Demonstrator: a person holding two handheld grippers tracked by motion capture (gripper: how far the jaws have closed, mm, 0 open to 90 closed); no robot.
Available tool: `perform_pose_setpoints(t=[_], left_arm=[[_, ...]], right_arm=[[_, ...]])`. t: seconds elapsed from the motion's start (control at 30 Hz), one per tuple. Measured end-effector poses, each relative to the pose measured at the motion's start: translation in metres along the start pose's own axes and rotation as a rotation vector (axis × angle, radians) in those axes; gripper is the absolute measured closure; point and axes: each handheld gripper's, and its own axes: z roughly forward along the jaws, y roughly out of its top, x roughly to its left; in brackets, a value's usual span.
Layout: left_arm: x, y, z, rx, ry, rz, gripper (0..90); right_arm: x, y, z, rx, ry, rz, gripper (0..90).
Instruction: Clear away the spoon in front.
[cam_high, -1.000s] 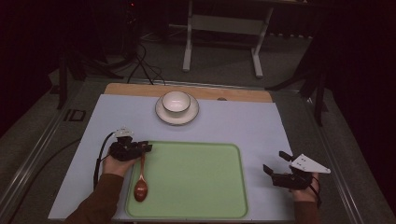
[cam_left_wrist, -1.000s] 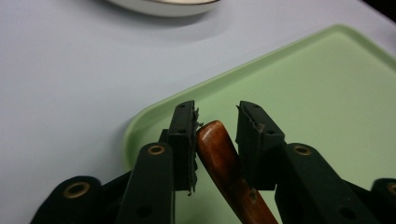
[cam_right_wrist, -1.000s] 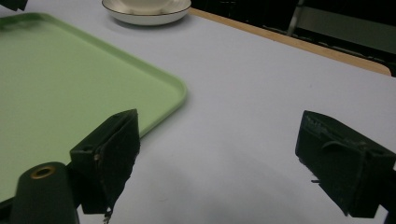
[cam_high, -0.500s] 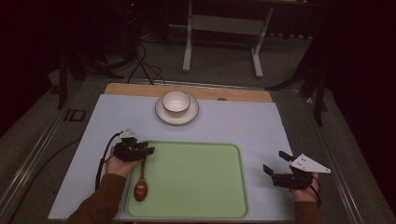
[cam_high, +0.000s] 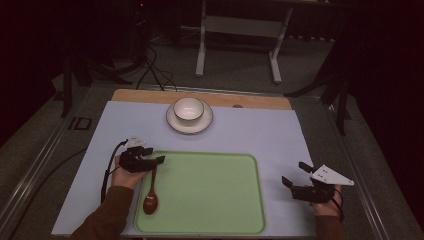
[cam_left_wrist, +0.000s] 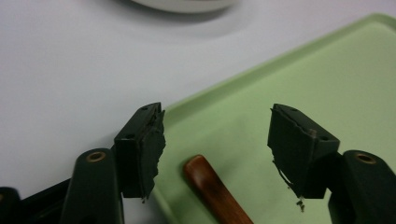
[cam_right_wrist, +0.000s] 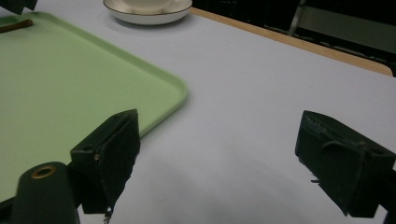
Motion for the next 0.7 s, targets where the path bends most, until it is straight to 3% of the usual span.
perform_pose_setpoints(t=[0.33,0.43,0.7], left_arm=[[-0.002,0.005,-0.024,-0.112,0.083,0.019,35.1],[-0.002,0.005,-0.035,-0.148,0.079,0.016,39.5],[-0.006,0.001,-0.058,-0.217,0.129,0.025,40.2]], right_arm=[[0.000,0.000,0.000,0.002,0.003,-0.006,13.9],[0.000,0.000,0.000,0.002,0.007,-0.008,13.9],[0.000,0.000,0.000,0.003,0.011,-0.010,13.9]])
